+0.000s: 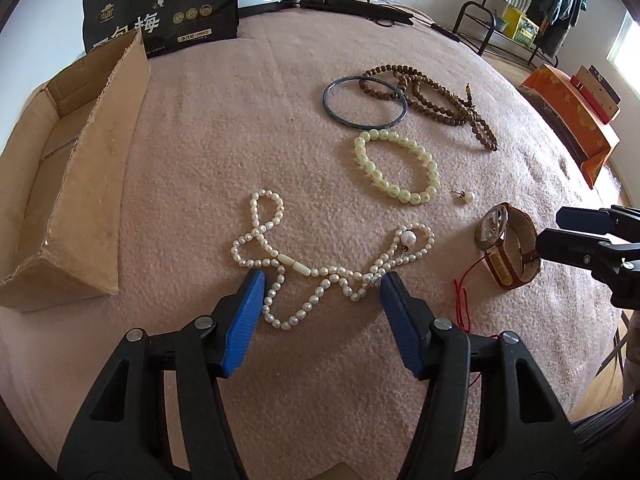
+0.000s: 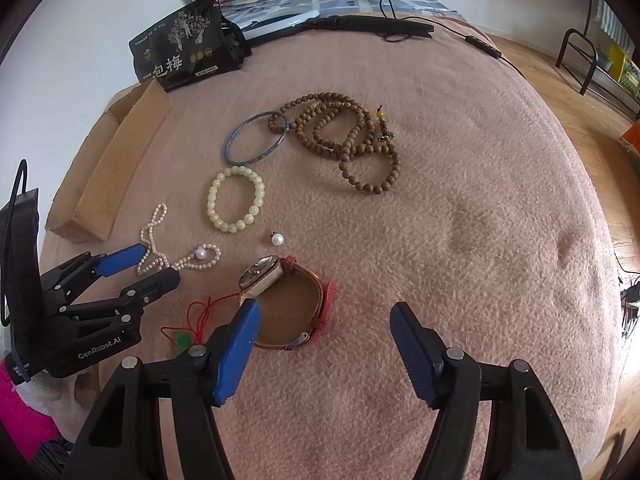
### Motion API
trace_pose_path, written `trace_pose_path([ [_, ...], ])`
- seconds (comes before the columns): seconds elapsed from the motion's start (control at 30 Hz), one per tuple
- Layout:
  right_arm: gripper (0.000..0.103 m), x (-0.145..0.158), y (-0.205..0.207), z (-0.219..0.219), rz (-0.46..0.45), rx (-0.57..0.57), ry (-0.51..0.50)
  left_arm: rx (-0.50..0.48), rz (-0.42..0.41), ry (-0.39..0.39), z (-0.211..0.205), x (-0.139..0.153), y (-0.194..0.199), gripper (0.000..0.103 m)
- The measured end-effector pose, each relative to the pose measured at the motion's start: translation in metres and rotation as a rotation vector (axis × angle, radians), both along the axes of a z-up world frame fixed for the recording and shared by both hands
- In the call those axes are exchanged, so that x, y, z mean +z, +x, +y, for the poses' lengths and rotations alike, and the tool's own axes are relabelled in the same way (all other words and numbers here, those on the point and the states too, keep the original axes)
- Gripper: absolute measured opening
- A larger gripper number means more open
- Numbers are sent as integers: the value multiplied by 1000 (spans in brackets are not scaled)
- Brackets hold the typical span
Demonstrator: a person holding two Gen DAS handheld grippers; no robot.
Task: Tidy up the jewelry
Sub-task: 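Lower the left tool onto the white pearl necklace and close it, then close the right tool on the red-strap watch while the left tool lifts the necklace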
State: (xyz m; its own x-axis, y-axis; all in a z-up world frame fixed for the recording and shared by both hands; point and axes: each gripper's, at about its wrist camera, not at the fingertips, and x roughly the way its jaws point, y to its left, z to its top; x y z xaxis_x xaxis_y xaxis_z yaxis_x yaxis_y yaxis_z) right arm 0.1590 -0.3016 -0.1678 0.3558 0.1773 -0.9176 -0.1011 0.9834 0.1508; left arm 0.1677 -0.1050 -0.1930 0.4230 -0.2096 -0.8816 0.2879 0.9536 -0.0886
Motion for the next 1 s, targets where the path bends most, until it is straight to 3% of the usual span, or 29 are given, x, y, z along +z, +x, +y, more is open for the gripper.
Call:
trace_pose_path([
  [0.17,67,-8,4,3,19,2,-12,5,-8,6,1,-1,3,39],
  [0.3,64,-13,9,3,32,-2,-24,0,-9,-2,1,1,4,9],
  [0.33,62,-14,10,3,35,-4,-26,0,-7,-9,1,2,4,7],
  [0.6,37,-22,13,7,70,0,-30,3,-33,-57,2,16,4,5],
  [0.83,13,-21,14,-5,76,-42,59,12,-67,-129,5,43,2,4],
  [1.0,11,-14,13,-2,46,-42,48,-5,-97,-177,2,65,-2,4],
])
